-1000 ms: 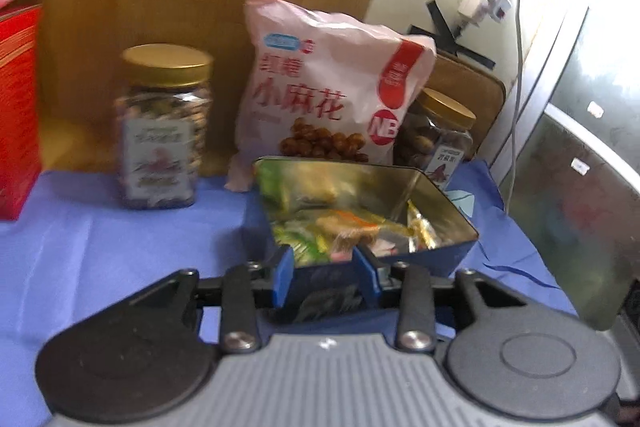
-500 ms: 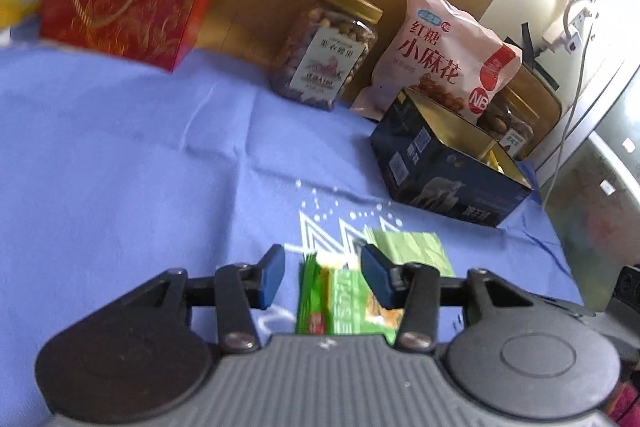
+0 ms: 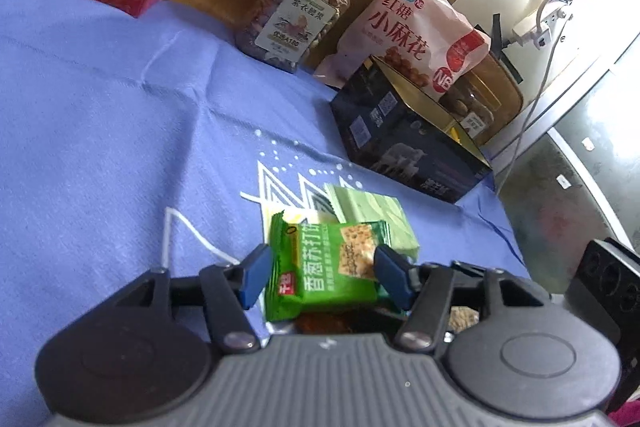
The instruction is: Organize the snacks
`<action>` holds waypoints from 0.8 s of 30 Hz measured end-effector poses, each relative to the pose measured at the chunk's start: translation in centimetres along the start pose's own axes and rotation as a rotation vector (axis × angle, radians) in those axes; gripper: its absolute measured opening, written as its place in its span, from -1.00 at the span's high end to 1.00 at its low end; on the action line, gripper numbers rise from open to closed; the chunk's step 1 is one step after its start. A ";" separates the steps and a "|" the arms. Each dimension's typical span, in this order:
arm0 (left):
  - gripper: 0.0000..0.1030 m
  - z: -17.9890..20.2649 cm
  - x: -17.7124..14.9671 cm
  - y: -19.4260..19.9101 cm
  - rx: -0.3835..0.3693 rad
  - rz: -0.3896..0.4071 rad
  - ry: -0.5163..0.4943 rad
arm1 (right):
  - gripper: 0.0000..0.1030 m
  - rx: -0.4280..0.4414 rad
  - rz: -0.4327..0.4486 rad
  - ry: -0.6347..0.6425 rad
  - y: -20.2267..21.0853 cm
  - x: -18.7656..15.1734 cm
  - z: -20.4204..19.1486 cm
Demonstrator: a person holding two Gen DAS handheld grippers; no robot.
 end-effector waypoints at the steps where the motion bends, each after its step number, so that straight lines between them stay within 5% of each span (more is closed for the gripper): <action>1: -0.12 0.0 -0.1 0.0 -0.002 0.000 -0.001 | -0.03 0.001 -0.008 0.003 -0.3 0.0 -0.1; 6: -0.12 0.3 -0.4 -0.1 -0.001 0.010 -0.010 | -0.05 0.014 -0.016 -0.007 -0.4 -0.2 -0.4; 13: -0.12 0.5 -0.4 -0.2 -0.001 0.008 -0.015 | -0.05 0.125 0.017 -0.244 1.0 -0.3 2.3; 16: -0.14 0.5 -0.4 -0.3 -0.032 -0.007 0.007 | 0.34 0.140 0.018 -0.298 0.9 -0.8 2.9; 20: -0.23 0.2 -0.3 -0.1 -0.062 -0.020 0.046 | 0.44 0.199 0.013 -0.389 1.2 -1.3 3.7; 24: -0.23 -0.2 -0.1 0.0 -0.081 -0.022 0.091 | 0.56 0.320 0.015 -0.618 1.4 -2.6 6.0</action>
Point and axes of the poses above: each gripper's, at about its wrist camera, not at the fingertips, and y roughly against the way its jaws point, z to its right, x to its top, the point moved 5 cm from there along -y, roughly the way its jaws point
